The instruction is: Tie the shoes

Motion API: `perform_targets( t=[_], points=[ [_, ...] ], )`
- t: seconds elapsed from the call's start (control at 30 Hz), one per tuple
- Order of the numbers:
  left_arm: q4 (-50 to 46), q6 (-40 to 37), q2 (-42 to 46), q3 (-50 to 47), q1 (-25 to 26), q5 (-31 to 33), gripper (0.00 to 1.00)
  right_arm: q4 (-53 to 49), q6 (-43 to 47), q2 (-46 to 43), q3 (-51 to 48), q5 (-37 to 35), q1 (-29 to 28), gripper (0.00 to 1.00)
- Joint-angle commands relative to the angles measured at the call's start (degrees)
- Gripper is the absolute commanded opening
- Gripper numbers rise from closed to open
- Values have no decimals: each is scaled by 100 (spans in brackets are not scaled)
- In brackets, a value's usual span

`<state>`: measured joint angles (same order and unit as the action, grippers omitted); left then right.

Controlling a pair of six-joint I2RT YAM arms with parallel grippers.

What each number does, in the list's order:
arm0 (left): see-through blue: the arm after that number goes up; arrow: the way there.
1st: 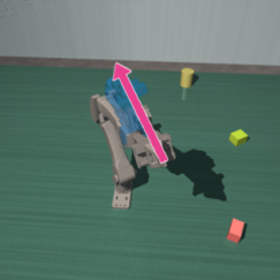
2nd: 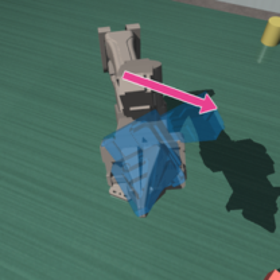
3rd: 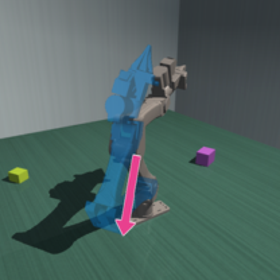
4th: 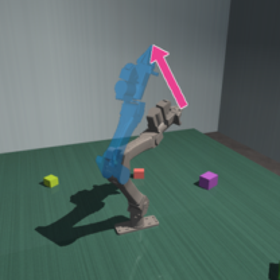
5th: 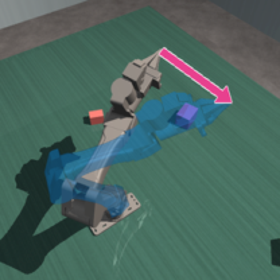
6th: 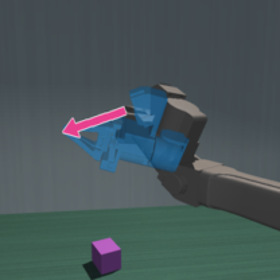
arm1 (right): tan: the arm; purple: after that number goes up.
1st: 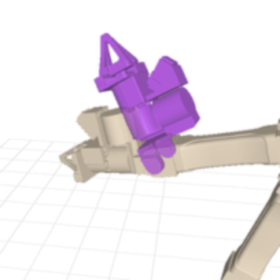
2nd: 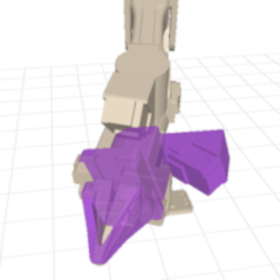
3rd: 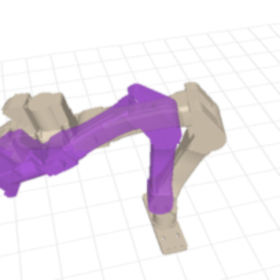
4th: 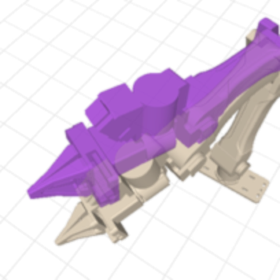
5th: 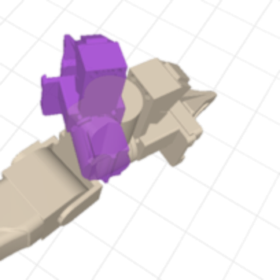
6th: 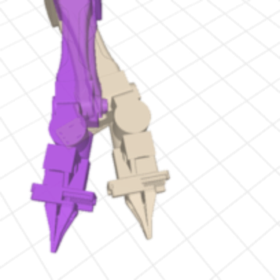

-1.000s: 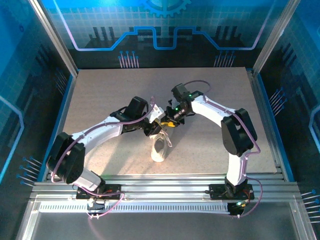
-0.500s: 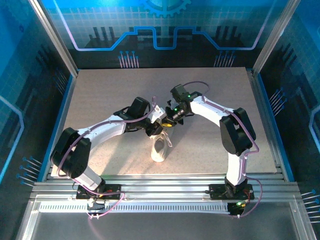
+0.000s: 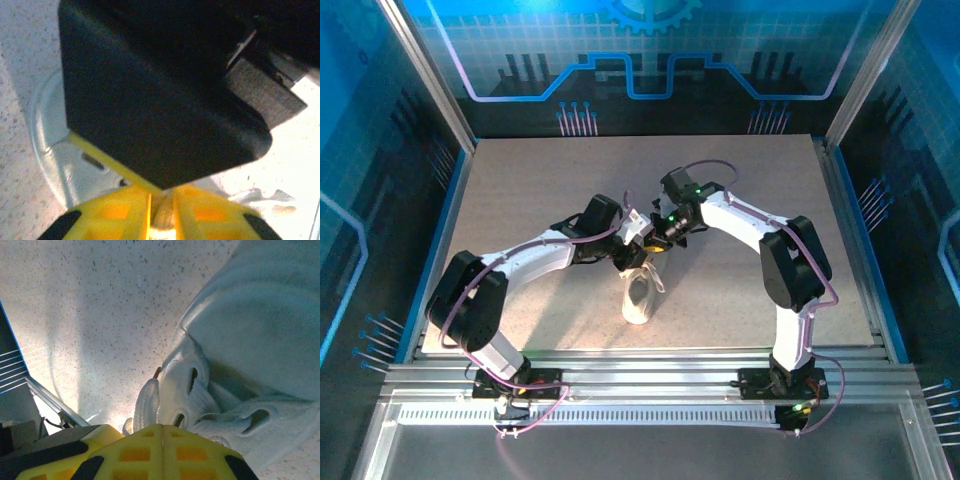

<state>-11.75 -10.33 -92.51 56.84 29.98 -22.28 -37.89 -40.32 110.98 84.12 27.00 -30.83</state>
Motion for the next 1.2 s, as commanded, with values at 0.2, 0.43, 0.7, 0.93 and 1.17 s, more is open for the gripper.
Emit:
perform_targets(
  t=[0.2, 0.43, 0.7, 0.93, 1.17],
  points=[
    [-368, 293, -204, -68, -46, 242, 17, -269, 470, 16, 463, 147, 31, 0],
    [-459, 443, -155, -157, -45, 295, 16, -204, 516, -14, 436, 234, 88, 0],
    [-484, 520, -127, -199, -45, 304, 17, -162, 600, -6, 449, 288, 162, 0],
    [-464, 567, -108, -235, -49, 262, 17, -242, 767, 78, 512, 297, 253, 0],
    [-455, 659, -101, -318, -36, 250, 18, -612, 1106, 309, 963, 325, 419, 0]
  ],
)
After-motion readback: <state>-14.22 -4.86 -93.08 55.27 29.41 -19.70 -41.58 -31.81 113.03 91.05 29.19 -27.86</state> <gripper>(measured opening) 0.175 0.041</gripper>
